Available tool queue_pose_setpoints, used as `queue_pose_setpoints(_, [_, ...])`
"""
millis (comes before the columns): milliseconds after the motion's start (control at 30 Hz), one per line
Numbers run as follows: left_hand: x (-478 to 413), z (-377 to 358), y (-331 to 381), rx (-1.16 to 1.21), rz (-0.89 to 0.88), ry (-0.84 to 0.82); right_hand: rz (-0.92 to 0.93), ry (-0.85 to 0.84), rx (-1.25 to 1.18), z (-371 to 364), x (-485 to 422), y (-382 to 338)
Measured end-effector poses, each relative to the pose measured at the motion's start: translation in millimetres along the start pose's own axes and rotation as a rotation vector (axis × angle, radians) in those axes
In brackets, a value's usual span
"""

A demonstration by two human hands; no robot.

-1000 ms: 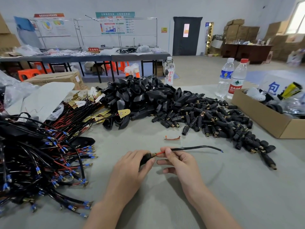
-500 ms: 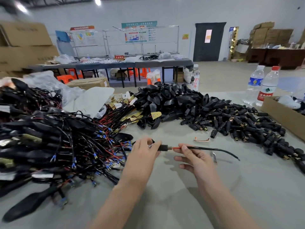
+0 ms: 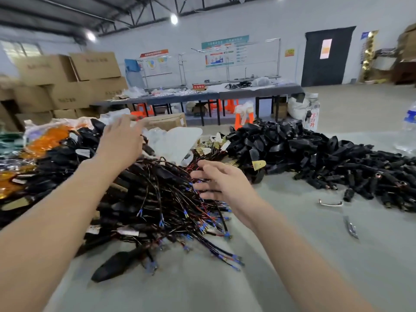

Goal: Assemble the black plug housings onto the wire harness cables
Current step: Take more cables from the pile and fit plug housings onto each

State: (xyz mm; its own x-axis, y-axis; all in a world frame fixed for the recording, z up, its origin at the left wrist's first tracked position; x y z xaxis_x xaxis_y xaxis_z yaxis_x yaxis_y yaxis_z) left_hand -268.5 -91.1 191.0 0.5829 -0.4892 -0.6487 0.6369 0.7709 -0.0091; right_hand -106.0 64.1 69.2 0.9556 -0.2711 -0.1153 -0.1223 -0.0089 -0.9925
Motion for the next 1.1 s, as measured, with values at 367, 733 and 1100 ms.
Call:
queue_pose_setpoints(367, [46.5, -71.3, 60.8, 0.274, -0.062, -0.124, -0.175, 0.250, 0.051, 95.0, 18.3, 67.0])
queue_pose_setpoints(733, [20.5, -196.6, 120.1, 0.409, 0.055, -0.429, -0.206, 0.537, 0.005, 202.3, 6.7, 107.3])
queue_pose_setpoints(1100, [-37.1, -279.3, 145.6, 0.410, 0.120, -0.474, -0.295, 0.523, -0.093, 224.9, -25.0, 146.4])
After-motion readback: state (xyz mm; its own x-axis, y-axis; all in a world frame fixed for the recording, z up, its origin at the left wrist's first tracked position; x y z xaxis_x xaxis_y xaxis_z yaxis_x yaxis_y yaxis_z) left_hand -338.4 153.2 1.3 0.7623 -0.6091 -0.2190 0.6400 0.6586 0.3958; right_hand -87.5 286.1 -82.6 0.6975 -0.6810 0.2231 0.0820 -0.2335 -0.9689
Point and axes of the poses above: each hand's wrist, its own x-axis away from the middle knuckle, its own z-axis out of the back of the hand, y = z × x, the point moved 10 cm from there along -x, towards the middle knuckle, and after that the axes turned 12 degrees about x, right-handed, at the moved point
